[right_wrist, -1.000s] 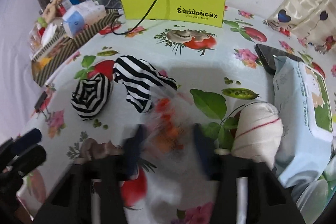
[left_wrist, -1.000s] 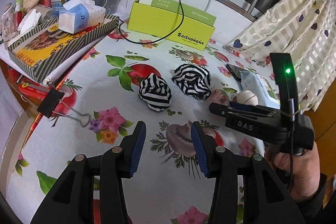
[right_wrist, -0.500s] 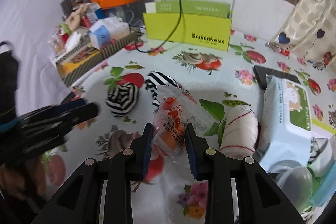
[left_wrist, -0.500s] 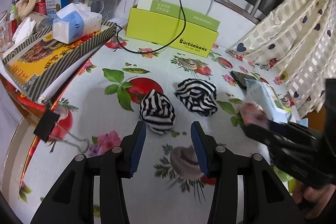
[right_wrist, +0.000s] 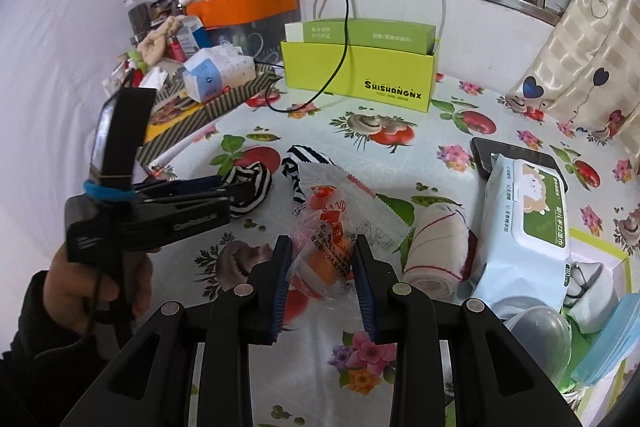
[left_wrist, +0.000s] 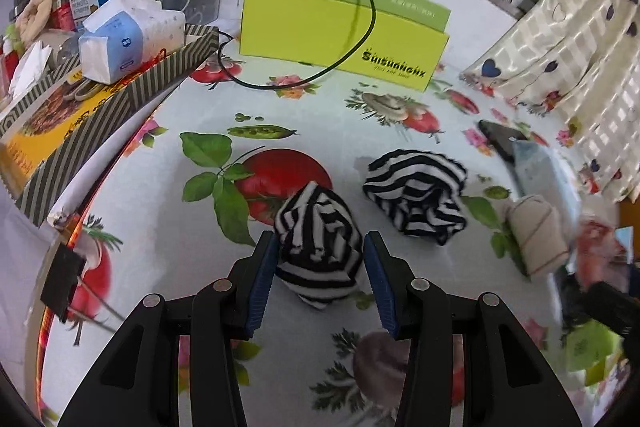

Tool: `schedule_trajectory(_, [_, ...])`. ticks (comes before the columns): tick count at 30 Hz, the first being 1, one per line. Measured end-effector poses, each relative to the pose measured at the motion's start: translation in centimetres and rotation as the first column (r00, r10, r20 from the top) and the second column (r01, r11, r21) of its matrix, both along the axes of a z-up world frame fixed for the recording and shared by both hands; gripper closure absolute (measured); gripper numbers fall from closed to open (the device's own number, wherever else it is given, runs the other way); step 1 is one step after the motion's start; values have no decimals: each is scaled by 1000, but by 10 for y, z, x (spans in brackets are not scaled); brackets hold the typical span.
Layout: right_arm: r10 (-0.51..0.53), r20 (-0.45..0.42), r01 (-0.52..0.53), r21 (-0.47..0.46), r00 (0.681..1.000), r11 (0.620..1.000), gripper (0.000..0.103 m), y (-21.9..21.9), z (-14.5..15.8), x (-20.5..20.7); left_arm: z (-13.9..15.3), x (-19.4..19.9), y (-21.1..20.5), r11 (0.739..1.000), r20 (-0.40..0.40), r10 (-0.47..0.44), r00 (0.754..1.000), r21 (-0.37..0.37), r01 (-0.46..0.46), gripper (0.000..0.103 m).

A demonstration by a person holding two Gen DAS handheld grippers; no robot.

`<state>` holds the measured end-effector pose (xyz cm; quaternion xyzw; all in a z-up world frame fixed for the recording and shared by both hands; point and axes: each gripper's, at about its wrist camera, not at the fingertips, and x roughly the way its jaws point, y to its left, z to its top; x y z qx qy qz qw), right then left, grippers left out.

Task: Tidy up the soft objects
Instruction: 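Grasp a black-and-white striped sock with the left gripper while the right approaches the plastic bag, then lift and carry the striped sock and orange-item bag toward the white tray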

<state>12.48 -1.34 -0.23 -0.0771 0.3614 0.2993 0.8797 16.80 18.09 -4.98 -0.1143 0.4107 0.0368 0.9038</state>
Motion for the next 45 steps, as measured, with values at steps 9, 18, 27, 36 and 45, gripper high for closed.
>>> schedule_trajectory(9, [11, 10, -11, 19, 1000, 1000, 74, -10, 5, -9, -5, -2, -3, 999, -3, 9, 1000, 38, -9, 82])
schedule_trajectory(18, [5, 32, -7, 47, 999, 999, 74, -32, 15, -31, 25, -45, -29, 1000, 73, -24, 997, 16, 23, 83])
schedule_trajectory(27, [2, 50, -5, 72, 999, 997, 74, -56, 23, -57, 53, -91, -70, 995, 125, -99, 987, 17, 98, 83])
schedule_trajectory(36, [-24, 69, 19, 79, 997, 997, 74, -80, 27, -80, 71, -120, -106, 984, 168, -176, 970, 23, 175, 83])
schedule_trajectory(45, [-56, 81, 49, 88, 995, 995, 74, -104, 30, -93, 80, -131, -133, 970, 180, -242, 953, 30, 241, 83])
